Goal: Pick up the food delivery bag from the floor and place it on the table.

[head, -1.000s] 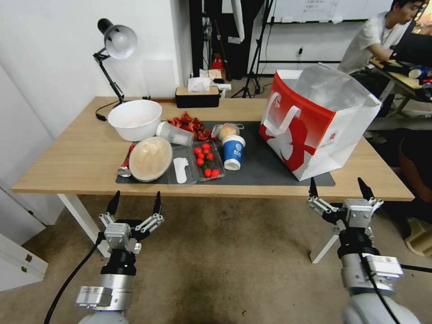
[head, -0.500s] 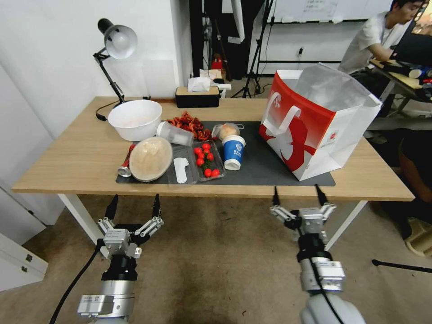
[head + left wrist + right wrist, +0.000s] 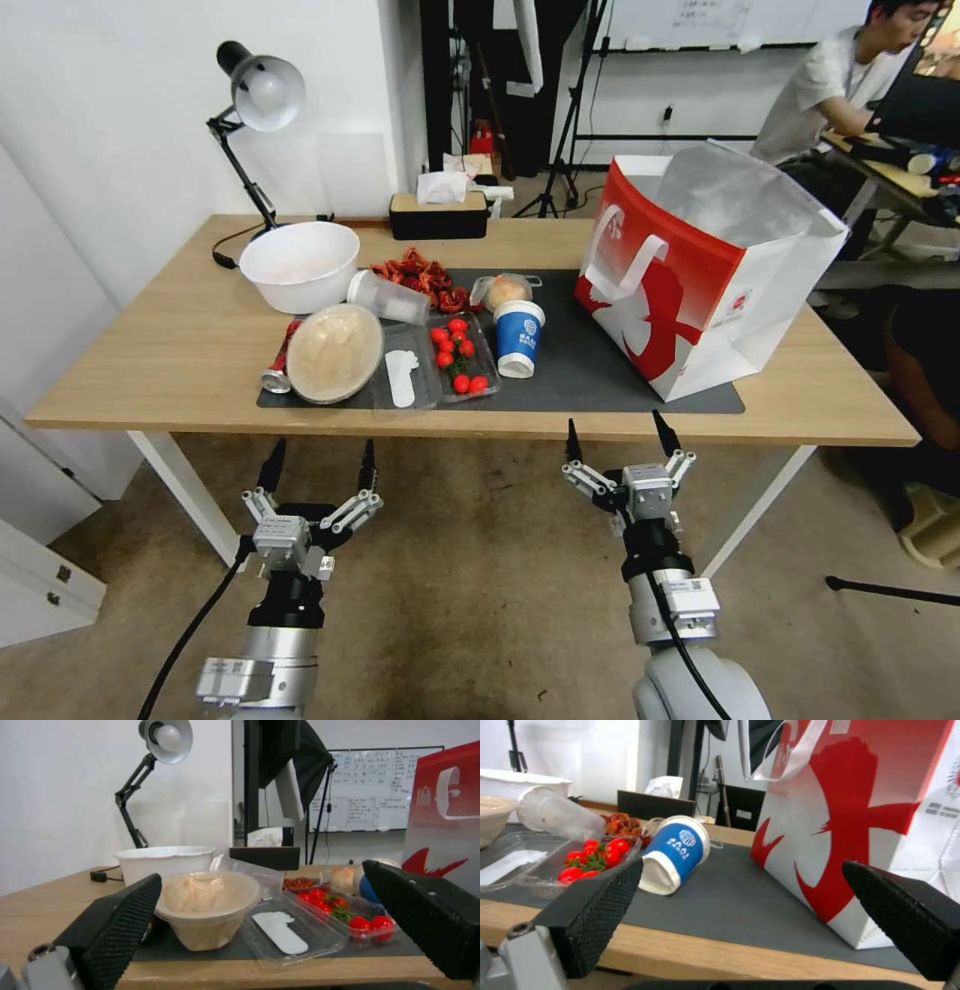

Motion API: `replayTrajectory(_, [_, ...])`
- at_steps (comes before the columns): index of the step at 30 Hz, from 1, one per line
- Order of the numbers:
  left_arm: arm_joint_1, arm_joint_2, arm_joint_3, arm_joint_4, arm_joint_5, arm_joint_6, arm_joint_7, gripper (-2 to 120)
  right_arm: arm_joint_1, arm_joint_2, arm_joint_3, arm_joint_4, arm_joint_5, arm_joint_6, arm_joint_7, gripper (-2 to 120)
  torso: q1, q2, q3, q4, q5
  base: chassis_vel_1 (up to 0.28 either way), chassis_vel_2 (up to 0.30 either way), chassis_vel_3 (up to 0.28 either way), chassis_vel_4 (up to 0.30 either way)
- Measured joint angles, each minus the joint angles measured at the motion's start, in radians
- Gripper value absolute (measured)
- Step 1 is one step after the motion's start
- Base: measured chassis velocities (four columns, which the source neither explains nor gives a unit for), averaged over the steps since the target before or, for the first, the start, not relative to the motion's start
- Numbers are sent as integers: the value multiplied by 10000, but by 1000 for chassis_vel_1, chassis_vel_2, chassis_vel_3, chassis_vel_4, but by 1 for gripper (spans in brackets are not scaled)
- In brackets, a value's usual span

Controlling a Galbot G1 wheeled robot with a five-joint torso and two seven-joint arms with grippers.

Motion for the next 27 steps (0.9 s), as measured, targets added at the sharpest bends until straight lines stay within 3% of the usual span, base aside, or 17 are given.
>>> replayTrajectory(27, [-280, -13, -76, -147, -373, 568, -9, 100, -46, -27, 17, -319, -33, -41, 156, 100, 0, 0, 0, 0, 1, 0, 0, 0, 0])
